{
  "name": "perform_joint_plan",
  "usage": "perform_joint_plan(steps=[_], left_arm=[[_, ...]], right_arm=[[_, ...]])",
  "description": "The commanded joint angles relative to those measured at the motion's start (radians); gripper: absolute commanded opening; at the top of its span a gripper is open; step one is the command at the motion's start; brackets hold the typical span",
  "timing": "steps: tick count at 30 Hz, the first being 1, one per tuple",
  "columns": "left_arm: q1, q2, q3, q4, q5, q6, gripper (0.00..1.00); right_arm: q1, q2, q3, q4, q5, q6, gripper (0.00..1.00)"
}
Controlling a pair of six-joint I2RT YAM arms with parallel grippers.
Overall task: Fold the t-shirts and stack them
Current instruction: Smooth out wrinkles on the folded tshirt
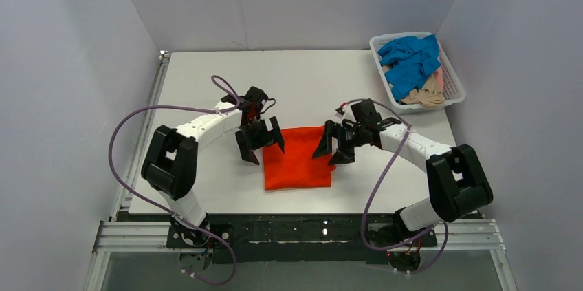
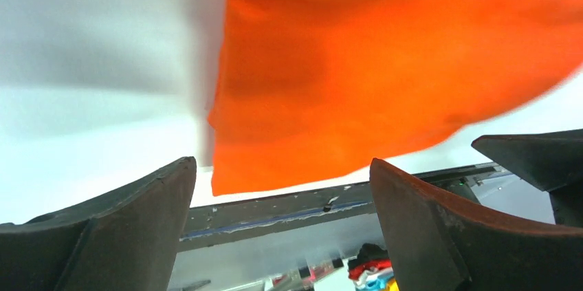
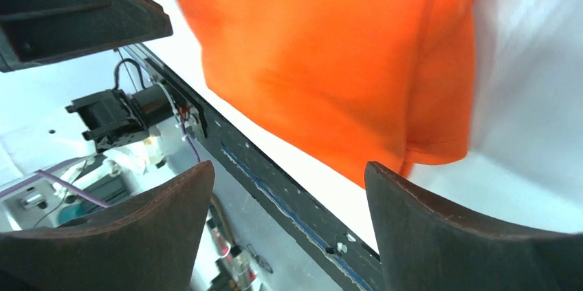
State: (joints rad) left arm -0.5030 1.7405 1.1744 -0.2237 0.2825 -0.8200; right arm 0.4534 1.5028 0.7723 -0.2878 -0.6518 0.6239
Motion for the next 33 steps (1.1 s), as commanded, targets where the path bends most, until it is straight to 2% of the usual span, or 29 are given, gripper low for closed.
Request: perform_joint_plan(steps=[1,5,11,14,19,26,29,33], left_arm=[[0.006,-0.113,0.076,-0.155,-0.084,0.068,0.98],[0.031,-0.043,0.134,-0.126,-0.078,0.087,0.98],[0.100,0.169,0.247,-0.031,-0.002,0.073,0.98],[0.114,0.283,0.347,-0.076,-0.032,0.059,0.98],[0.121,0.425,0.439,-0.133,-0.042,0.033,0.98],[0.123,0.454,0.433,-0.190,-0.039,0.050,0.98],[0.126,0.403,0.475,-0.225,-0.062,0.078,0.98],[0.125,0.289,0.548,-0.310,-0.148,0.137,0.98]], right_arm=[[-0.004,-0.089,0.150,-0.113,0.080,-0.079,0.89],[-0.013,0.006,0.245,-0.084,0.063,-0.078,0.90],[-0.050,0.250,0.417,-0.003,0.071,-0.041,0.90],[-0.069,0.384,0.503,-0.034,0.121,-0.045,0.90],[-0.093,0.557,0.537,-0.026,0.088,-0.008,0.90],[-0.096,0.542,0.567,-0.089,0.110,-0.034,0.90],[-0.096,0.482,0.631,-0.153,0.125,-0.061,0.91],[-0.096,0.334,0.650,-0.213,0.217,-0.079,0.92]])
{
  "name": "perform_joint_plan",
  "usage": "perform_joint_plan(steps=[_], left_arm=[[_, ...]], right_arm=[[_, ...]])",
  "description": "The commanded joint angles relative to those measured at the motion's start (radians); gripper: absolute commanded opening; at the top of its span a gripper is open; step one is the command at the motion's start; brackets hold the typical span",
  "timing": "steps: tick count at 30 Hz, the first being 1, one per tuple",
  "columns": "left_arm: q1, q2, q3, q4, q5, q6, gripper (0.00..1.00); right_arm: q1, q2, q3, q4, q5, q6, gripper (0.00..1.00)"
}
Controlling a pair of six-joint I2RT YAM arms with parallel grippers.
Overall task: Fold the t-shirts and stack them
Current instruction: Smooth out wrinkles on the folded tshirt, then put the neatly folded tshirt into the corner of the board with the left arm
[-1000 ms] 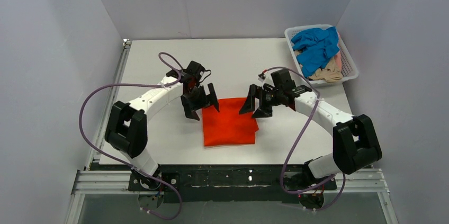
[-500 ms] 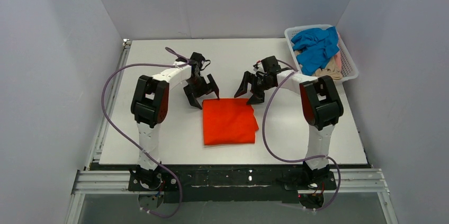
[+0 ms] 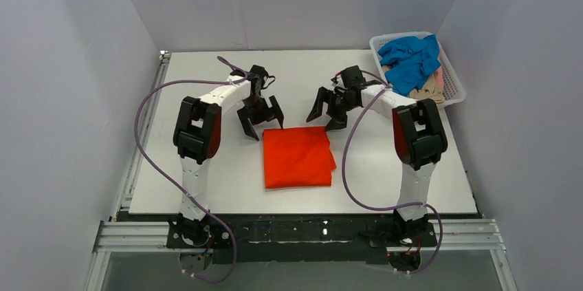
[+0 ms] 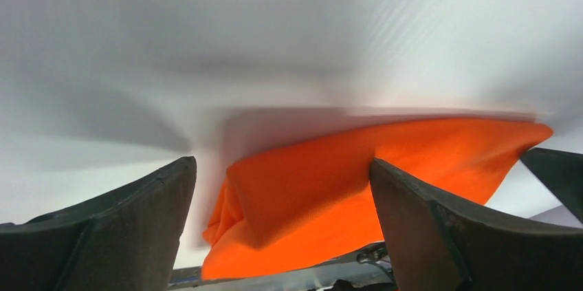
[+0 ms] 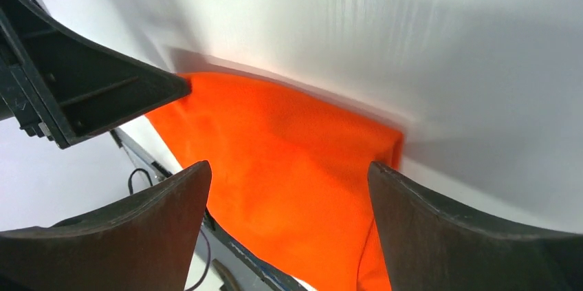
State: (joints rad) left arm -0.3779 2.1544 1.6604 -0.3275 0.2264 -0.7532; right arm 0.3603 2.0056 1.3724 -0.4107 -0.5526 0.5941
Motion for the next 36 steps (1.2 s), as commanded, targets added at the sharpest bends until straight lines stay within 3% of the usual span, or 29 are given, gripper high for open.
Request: perform_joint_plan(steps=[1,8,14,18,28,32,35,36], left_arm=[[0.000,-0.161,0.077,-0.228,-0.111,0.087,0.98],[-0.010,-0.446,-0.065,-0.235,-0.211,0.142,0.98],[-0.067,-0.591,-0.362,-0.081,-0.160,0.147,0.98],[-0.123,-0.565,-0.468,0.044,-0.170,0.174,0.90],[-0.157,-0.329,-0.487,0.153,-0.135,0.116,0.55],[-0.171,-0.278,-0.487,0.158,-0.153,0.081,0.33],[-0.174,-0.222,-0.457,0.127,-0.229,0.054,0.04],[-0.174,-0.188,-0.421,0.086,-0.266,0.055,0.00]], right_arm=[[-0.003,-0.220,0.032,-0.096,0.168,-0.048,0.92],[-0.003,-0.616,-0.255,-0.085,0.458,-0.018,0.93],[-0.011,-0.957,-0.523,-0.033,0.499,0.052,0.93],[-0.012,-1.111,-0.619,-0.057,0.505,0.063,0.93],[-0.014,-1.211,-0.623,-0.186,0.548,0.069,0.94],[-0.015,-1.208,-0.619,-0.191,0.586,0.075,0.94],[-0.015,-1.208,-0.620,-0.192,0.601,0.077,0.94],[-0.016,-1.208,-0.621,-0.189,0.607,0.077,0.94]])
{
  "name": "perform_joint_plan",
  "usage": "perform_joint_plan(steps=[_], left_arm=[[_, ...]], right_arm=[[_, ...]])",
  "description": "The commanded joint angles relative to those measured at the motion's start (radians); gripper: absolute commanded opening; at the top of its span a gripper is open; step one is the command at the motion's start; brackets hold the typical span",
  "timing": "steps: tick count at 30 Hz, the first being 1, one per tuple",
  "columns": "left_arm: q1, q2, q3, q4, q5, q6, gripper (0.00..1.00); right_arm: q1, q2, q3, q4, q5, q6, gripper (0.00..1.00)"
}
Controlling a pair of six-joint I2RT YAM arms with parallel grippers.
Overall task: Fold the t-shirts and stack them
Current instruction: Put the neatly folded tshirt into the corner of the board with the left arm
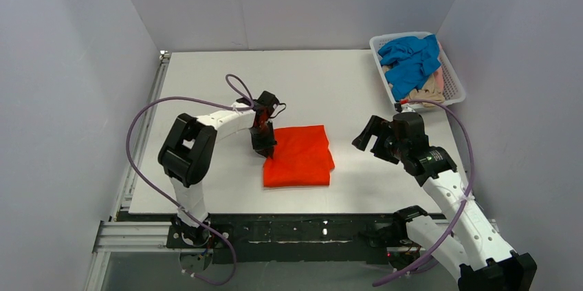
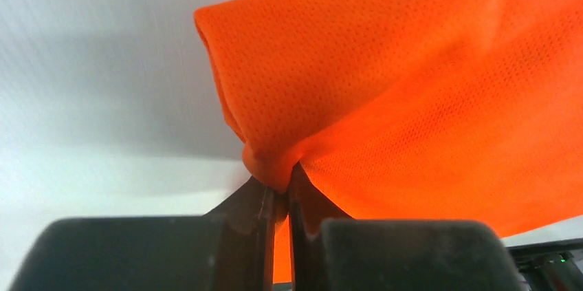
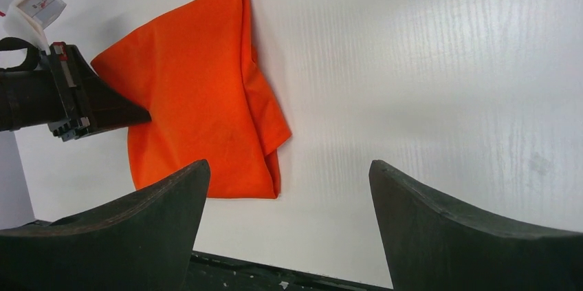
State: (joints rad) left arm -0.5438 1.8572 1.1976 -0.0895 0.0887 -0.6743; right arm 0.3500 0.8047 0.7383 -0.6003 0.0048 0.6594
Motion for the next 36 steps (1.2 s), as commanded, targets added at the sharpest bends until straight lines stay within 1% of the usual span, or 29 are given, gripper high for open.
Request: perform_joint_plan(steps=[1,4,7,12,17,21,25,28,31,33,36], left_arm=[[-0.008,0.160,0.120,-0.204,-0.157,-0.004,0.00],[-0.006,0.247,0.278,-0.355,-0.249,0.034,0.00],[0.023,0.273,0.357,-0.399,-0.336,0.063,0.00],[0.164,0.317,0.482,-0.481,-0.348,0.080,0.00],[0.289,0.348,0.606,-0.489,-0.427,0.211,0.00],[0.377,0.417,0.764,-0.522,-0.470,0.307,0.00],[0.466,0.531,0.953,-0.569,-0.507,0.344,0.00],[0.523,0.619,1.090,-0.539,-0.526,0.403,0.00],[0.583,0.719,1.265,-0.551,-0.551,0.442,0.00],[0.612,0.747,1.302,-0.516,-0.550,0.461,0.00],[0.649,0.749,1.296,-0.424,-0.543,0.471,0.00]], right_arm=[[-0.006,-0.007,0.012,0.003,0.056,0.010,0.94],[-0.007,-0.002,0.017,0.003,0.070,0.008,0.94],[-0.009,0.005,0.022,-0.001,0.092,-0.005,0.94],[-0.012,0.026,0.063,-0.041,0.131,-0.036,0.95],[-0.014,0.030,0.101,-0.080,0.165,-0.050,0.95],[-0.016,0.028,0.134,-0.111,0.166,-0.055,0.95],[-0.017,0.016,0.165,-0.148,0.168,-0.045,0.94],[-0.017,-0.009,0.180,-0.166,0.137,-0.036,0.94],[-0.017,-0.050,0.169,-0.172,0.138,-0.027,0.94],[-0.017,-0.073,0.160,-0.184,0.147,-0.012,0.94],[-0.017,-0.111,0.138,-0.200,0.154,0.007,0.94]])
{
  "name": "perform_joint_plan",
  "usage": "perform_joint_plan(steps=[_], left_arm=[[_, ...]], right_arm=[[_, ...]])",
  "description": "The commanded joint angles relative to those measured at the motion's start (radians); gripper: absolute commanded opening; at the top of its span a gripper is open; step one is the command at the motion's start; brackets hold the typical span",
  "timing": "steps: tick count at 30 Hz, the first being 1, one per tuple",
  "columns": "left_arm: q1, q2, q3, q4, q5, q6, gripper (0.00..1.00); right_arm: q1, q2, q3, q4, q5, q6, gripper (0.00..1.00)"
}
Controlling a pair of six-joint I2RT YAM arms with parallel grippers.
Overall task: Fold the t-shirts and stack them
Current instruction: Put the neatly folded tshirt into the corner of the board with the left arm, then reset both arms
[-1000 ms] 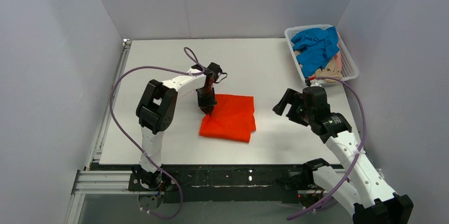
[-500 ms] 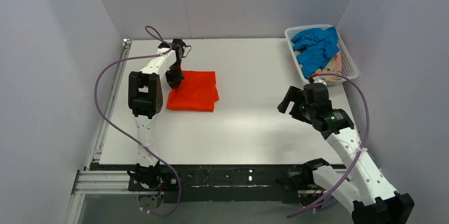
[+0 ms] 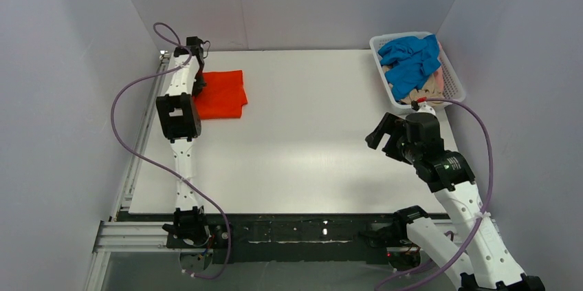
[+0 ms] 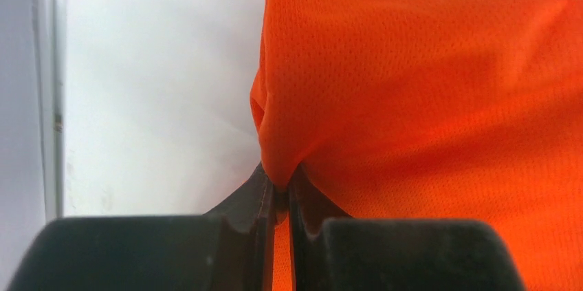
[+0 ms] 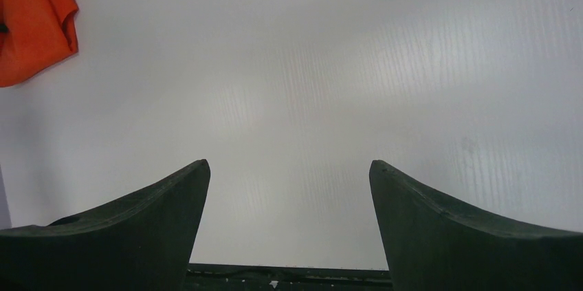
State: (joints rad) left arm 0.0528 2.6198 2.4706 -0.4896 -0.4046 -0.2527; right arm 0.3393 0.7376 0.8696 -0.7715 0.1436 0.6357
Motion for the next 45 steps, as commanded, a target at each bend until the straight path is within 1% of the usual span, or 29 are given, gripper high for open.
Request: perform_joint_plan(steps=[1,4,7,9,11,16,17,18,19,21,22,23,24,25,27,29,31,33,35,37,40,42,45], left_arm=[[0.062,-0.013,0.019,0.002,-0.047,0.050,0.00],[0.080,0.011,0.033,0.096,-0.066,0.100,0.00],[0.081,0.064,0.117,0.150,-0.084,0.187,0.00],[0.083,0.063,0.102,0.222,-0.103,0.226,0.01],[0.093,0.057,0.079,0.280,-0.116,0.232,0.05],[0.131,0.053,0.081,0.275,-0.136,0.189,0.05],[0.133,0.050,0.075,0.278,-0.140,0.195,0.07],[0.134,0.042,0.067,0.285,-0.143,0.204,0.14],[0.135,0.035,0.065,0.285,-0.140,0.214,0.23],[0.134,0.015,0.063,0.279,-0.155,0.227,0.26],[0.133,0.003,0.060,0.278,-0.192,0.230,0.32],[0.133,-0.013,0.054,0.278,-0.223,0.234,0.56],[0.133,-0.031,0.048,0.277,-0.235,0.238,0.92],[0.131,-0.051,0.039,0.272,-0.242,0.244,0.97],[0.127,-0.099,0.031,0.251,-0.248,0.226,0.98],[0.121,-0.160,0.031,0.205,-0.224,0.182,0.98],[0.112,-0.255,0.026,0.133,-0.163,0.118,0.98],[0.101,-0.353,-0.014,0.058,-0.086,0.029,0.98],[0.092,-0.467,-0.109,-0.007,0.016,-0.080,0.98],[0.081,-0.606,-0.256,-0.029,0.103,-0.165,0.98],[0.030,-0.836,-0.538,-0.040,0.126,-0.274,0.98],[-0.053,-0.990,-0.753,0.003,0.149,-0.313,0.98],[-0.206,-1.211,-1.056,0.073,0.140,-0.349,0.98]], right_arm=[[-0.006,-0.053,-0.005,-0.030,0.018,0.033,0.94],[-0.006,-0.062,-0.007,-0.046,0.034,0.036,0.94],[-0.006,-0.045,0.011,-0.072,0.043,0.041,0.94],[-0.006,-0.026,0.027,-0.093,0.044,0.042,0.94],[-0.006,-0.010,0.031,-0.097,0.036,0.053,0.94],[-0.006,0.031,0.046,-0.083,-0.004,0.061,0.94],[-0.006,0.036,0.048,-0.079,-0.009,0.061,0.94],[-0.006,0.038,0.045,-0.074,-0.013,0.061,0.94],[-0.006,0.040,0.043,-0.068,-0.017,0.061,0.94],[-0.006,0.041,0.038,-0.059,-0.021,0.058,0.94],[-0.006,0.041,0.036,-0.056,-0.020,0.056,0.95],[-0.006,0.038,0.032,-0.045,-0.022,0.054,0.95],[-0.006,0.033,0.025,-0.030,-0.027,0.052,0.95],[-0.006,0.033,0.019,-0.014,-0.034,0.051,0.95],[-0.006,0.036,0.012,0.000,-0.045,0.049,0.95],[-0.006,0.042,0.018,0.003,-0.050,0.039,0.95],[-0.006,0.038,0.027,0.004,-0.045,0.022,0.96],[-0.006,0.023,0.024,0.016,-0.037,0.003,0.96],[-0.006,0.005,0.010,0.040,-0.047,-0.022,0.96],[-0.006,-0.020,-0.009,0.056,-0.044,-0.031,0.97],[-0.008,-0.057,-0.029,0.063,-0.018,-0.045,0.97],[-0.008,-0.087,-0.045,0.069,-0.022,-0.068,0.97],[-0.008,-0.132,-0.080,0.074,0.006,-0.070,0.97]])
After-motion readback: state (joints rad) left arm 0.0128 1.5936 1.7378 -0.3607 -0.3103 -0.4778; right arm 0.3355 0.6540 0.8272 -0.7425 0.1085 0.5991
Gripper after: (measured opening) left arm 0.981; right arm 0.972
